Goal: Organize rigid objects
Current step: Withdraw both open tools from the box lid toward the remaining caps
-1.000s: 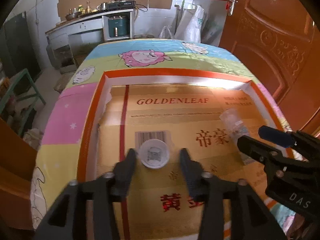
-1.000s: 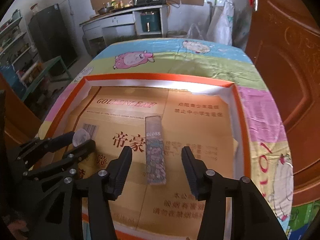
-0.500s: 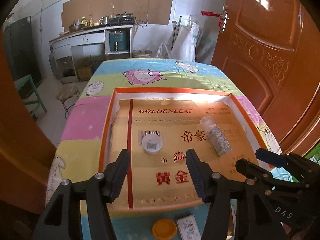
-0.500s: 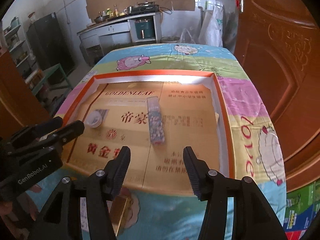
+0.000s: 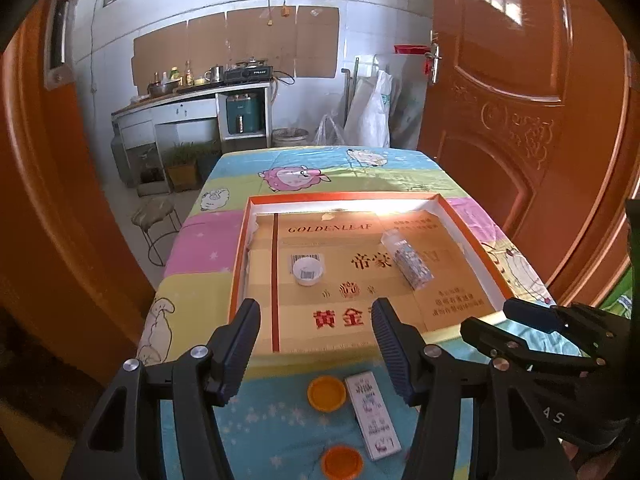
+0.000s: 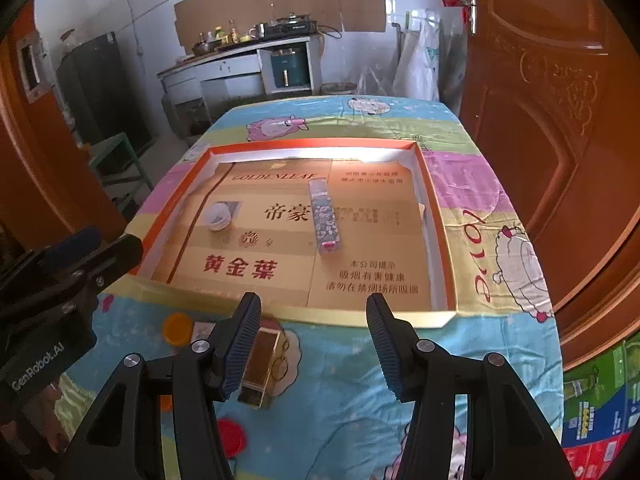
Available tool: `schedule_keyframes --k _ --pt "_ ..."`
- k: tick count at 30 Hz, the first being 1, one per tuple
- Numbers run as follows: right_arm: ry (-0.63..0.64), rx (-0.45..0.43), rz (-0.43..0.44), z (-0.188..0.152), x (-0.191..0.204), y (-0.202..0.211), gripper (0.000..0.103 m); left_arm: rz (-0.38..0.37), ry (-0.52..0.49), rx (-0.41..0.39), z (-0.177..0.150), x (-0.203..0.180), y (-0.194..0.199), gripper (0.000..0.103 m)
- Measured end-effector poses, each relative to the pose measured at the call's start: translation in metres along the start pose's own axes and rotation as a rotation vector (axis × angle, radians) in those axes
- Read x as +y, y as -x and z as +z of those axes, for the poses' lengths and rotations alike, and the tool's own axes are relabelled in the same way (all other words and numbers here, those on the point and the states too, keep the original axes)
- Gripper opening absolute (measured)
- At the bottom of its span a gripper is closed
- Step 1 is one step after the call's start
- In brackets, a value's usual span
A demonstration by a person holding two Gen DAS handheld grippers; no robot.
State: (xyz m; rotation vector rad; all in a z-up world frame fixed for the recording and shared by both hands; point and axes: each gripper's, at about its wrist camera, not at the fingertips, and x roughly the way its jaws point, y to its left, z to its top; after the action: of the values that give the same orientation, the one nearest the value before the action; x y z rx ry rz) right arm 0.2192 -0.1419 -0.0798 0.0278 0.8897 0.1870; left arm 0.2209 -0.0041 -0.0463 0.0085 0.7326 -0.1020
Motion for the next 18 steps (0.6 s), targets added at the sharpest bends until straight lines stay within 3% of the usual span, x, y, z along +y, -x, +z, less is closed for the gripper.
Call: schedule_keyframes --k 18 --pt "0.011 -0.068 -0.01 -0.038 0.013 0.056 0.057 -0.033 0.026 -0.045 -0.035 -0.003 0.056 0.058"
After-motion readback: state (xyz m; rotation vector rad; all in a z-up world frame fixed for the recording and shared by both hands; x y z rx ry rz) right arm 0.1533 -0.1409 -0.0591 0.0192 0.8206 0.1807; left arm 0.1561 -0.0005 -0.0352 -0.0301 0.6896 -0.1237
